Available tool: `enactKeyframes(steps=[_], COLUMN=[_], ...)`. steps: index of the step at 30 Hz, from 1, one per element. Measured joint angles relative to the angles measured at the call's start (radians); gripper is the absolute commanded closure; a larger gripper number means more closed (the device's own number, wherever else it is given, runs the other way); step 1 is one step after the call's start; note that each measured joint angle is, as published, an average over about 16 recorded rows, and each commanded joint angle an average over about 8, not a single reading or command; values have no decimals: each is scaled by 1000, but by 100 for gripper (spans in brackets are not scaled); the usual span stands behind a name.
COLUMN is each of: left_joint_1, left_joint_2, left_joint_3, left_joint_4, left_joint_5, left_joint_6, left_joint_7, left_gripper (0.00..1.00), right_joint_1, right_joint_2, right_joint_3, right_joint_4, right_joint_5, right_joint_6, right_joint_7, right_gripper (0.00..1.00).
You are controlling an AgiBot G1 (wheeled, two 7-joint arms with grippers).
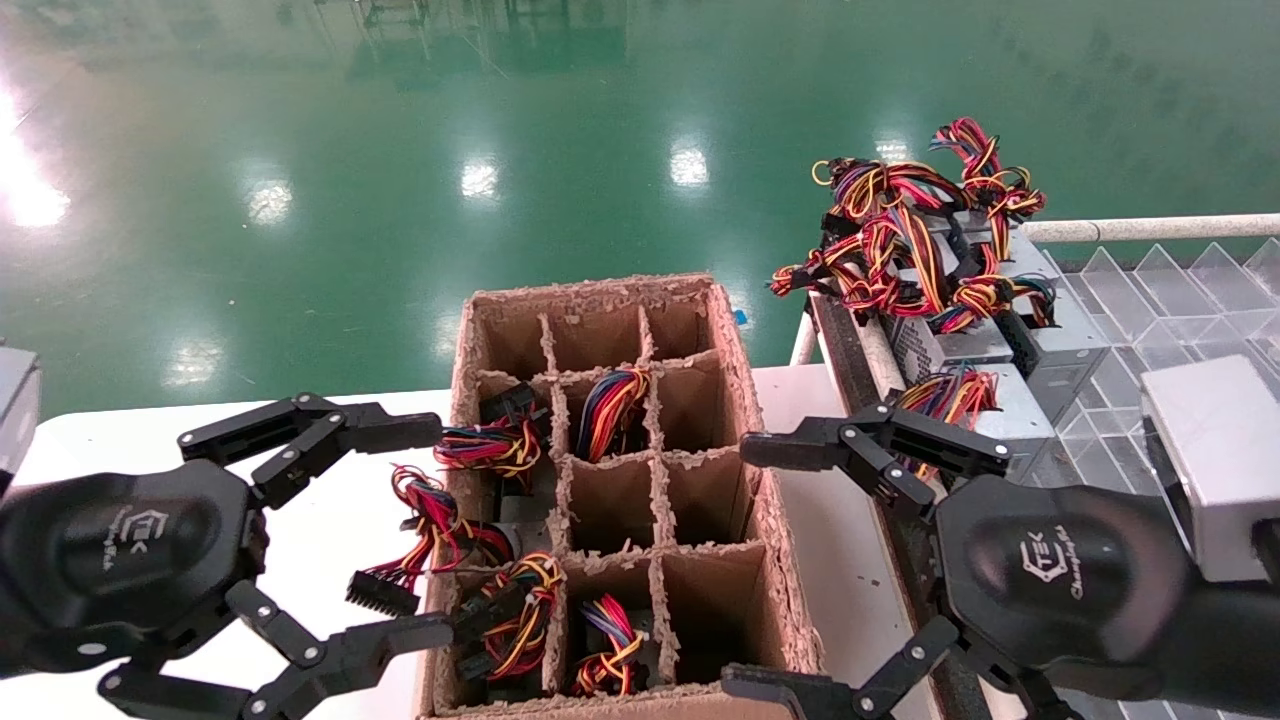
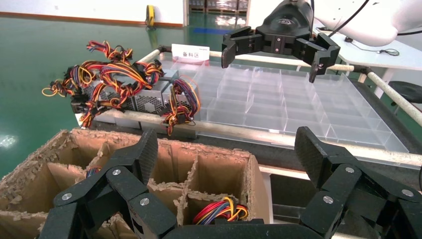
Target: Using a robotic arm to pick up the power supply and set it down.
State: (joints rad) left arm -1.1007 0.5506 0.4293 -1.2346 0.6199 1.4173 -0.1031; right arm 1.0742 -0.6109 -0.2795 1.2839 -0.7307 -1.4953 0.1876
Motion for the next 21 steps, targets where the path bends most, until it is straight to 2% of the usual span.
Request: enactKeyframes(steps=[21], left_joint_1=[0], left_joint_2=[0], left_joint_3=[0], left_joint_4=[0], left_joint_5=[0], left_joint_6=[0], left_joint_7=[0], left_gripper=[0], right_joint_1=[1], right_joint_2=[0], right_joint_3=[0], right_joint_4=[0], right_joint_5=[-1], right_joint_6=[0], right_joint_7=[0], right_gripper=[0])
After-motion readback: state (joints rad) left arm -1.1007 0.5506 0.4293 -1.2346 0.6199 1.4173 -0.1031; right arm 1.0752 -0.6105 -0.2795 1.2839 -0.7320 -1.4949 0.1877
